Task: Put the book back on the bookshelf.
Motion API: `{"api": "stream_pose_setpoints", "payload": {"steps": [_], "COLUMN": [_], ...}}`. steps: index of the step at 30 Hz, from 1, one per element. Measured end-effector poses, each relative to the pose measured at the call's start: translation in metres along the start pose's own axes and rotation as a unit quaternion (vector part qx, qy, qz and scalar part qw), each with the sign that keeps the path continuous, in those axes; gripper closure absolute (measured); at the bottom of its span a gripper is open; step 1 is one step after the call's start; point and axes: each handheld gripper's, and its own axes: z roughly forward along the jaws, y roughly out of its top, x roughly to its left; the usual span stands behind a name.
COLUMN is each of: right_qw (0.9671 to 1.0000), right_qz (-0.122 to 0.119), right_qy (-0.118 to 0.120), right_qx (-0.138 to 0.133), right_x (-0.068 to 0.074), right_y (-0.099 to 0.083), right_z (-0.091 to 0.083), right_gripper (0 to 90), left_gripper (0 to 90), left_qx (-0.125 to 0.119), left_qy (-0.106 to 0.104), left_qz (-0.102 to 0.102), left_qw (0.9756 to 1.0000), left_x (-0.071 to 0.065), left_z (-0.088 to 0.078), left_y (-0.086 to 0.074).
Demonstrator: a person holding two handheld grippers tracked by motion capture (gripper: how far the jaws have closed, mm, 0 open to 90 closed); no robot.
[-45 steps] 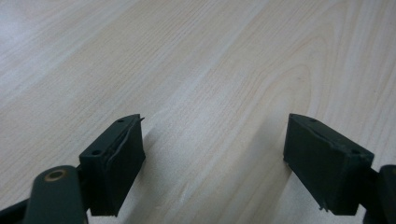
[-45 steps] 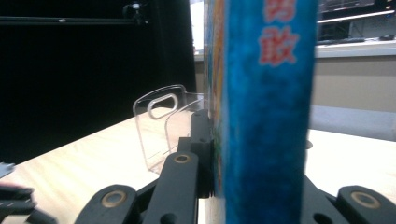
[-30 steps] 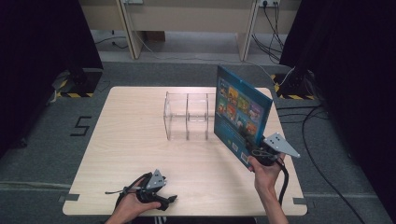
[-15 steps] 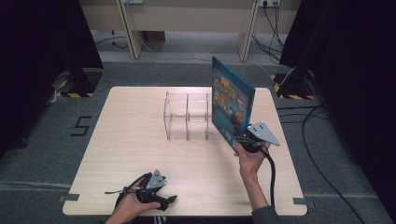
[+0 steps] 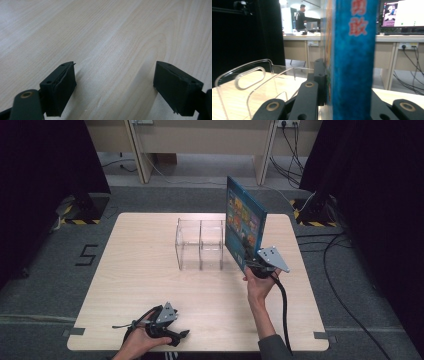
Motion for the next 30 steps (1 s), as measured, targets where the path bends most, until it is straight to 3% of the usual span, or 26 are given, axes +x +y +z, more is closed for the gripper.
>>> {"api": "stream_pose_setpoints", "payload": {"steps": [15,23,30], "right_qw": [0.9994,0.9991,0.9980], "right_qz": [-0.017,-0.003,0.018], "right_qy": [-0.031,-0.038,-0.058], "right_qx": [0.000,-0.018,-0.015], "right_x": [0.003,0.002,0.004], "right_y": [-0.019,-0.027,-0.039], "right_z": [0.014,0.015,0.002], "right_gripper": [82.4,82.2,81.4], "left_gripper": [16.9,17.0,16.9], "left_qx": [0.000,0.000,0.000], "left_qy": [-0.001,-0.002,-0.004], "left_qz": [0.002,0.003,0.005], "left_qw": [1.0000,1.0000,1.0000], "left_x": [0.000,-0.001,-0.001], "left_z": [0.000,-0.001,-0.001], "left_y": [-0.001,-0.001,-0.001]}}
